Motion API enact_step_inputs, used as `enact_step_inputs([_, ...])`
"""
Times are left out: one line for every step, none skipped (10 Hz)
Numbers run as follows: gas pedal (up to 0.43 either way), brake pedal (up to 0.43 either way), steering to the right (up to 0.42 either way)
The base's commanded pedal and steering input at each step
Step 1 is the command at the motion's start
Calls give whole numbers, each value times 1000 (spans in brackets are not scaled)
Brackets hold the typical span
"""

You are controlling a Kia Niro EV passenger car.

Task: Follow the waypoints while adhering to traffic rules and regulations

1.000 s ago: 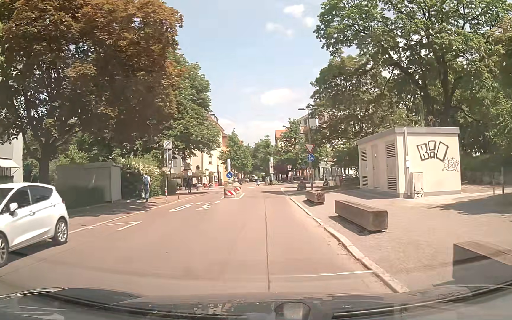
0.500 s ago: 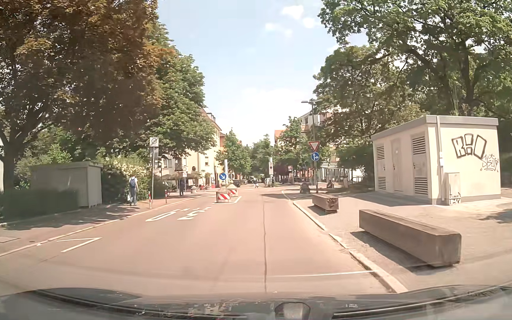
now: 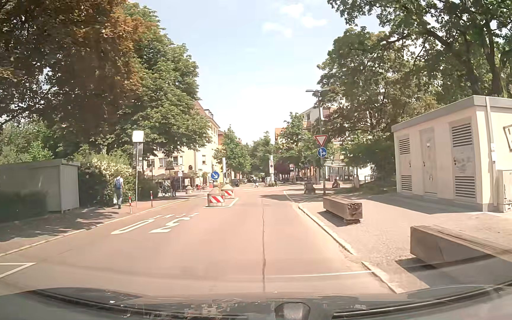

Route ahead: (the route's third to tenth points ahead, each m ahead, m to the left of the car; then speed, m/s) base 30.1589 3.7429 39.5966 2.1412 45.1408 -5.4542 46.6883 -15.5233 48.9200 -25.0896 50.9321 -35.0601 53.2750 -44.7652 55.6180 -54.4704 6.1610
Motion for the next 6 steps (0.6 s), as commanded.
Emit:
enact_step_inputs([0, 0, -5])
enact_step_inputs([0, 0, -5])
enact_step_inputs([0, 0, -5])
enact_step_inputs([0, 0, -4])
enact_step_inputs([0, 0, -4])
enact_step_inputs([0, 0, -5])
